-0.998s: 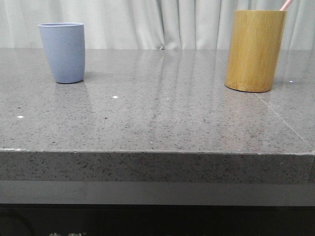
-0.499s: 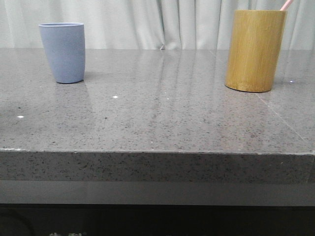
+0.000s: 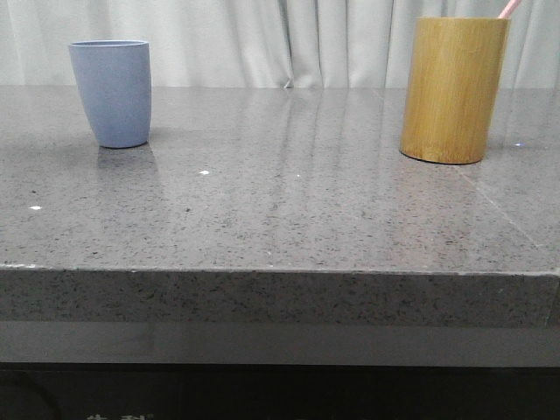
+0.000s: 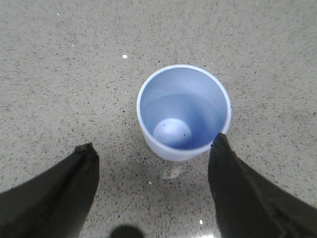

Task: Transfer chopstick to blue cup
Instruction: 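Lower the left gripper over the light blue cup and grasp its rim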

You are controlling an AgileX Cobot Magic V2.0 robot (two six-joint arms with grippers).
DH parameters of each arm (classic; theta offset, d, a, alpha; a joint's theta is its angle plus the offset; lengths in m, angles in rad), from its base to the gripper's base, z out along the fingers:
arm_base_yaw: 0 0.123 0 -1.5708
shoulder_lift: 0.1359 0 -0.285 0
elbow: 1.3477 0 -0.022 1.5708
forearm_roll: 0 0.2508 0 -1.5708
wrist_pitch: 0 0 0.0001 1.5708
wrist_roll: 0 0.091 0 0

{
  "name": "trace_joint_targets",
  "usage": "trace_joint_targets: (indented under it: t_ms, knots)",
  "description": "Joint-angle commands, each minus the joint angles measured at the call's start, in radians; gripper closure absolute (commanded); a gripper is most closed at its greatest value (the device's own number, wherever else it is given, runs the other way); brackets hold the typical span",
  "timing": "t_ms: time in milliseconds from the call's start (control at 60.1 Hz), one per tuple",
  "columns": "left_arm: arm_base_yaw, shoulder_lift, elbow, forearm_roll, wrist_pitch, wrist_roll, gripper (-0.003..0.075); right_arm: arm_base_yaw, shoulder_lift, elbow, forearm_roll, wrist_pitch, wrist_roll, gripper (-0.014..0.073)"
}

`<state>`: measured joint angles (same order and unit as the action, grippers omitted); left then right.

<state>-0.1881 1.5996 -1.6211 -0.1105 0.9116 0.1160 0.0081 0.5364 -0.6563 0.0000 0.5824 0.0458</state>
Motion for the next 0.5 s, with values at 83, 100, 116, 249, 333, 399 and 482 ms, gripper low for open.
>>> trace_joint_targets:
  t_ms: [83, 100, 116, 249, 333, 399, 482]
  knots:
    - [-0.007, 0.111, -0.18, -0.002, 0.04, -0.001, 0.0249, -0.004, 0.011, -0.035, -0.01, -0.075, -0.007, 0.0087]
    - [-0.007, 0.121, -0.197, -0.002, 0.048, -0.001, 0.0249, -0.004, 0.011, -0.035, -0.01, -0.074, -0.007, 0.0087]
    - [-0.007, 0.135, -0.207, -0.002, 0.053, -0.001, 0.0249, -0.004, 0.011, -0.035, -0.01, -0.074, -0.007, 0.0087]
    - [-0.007, 0.199, -0.278, 0.01, 0.091, -0.001, 0.0249, -0.004, 0.011, -0.035, -0.01, -0.074, -0.007, 0.0087]
    - [-0.007, 0.229, -0.301, 0.032, 0.107, -0.001, 0.0249, -0.004, 0.011, -0.035, -0.01, -0.074, -0.007, 0.0087]
    - [-0.007, 0.245, -0.306, 0.044, 0.109, -0.001, 0.0249, -0.004, 0.011, -0.035, -0.01, -0.074, -0.007, 0.0087]
    - [-0.007, 0.261, -0.308, 0.046, 0.102, -0.001, 0.0265, -0.004, 0.011, -0.035, -0.01, -0.074, -0.007, 0.0087]
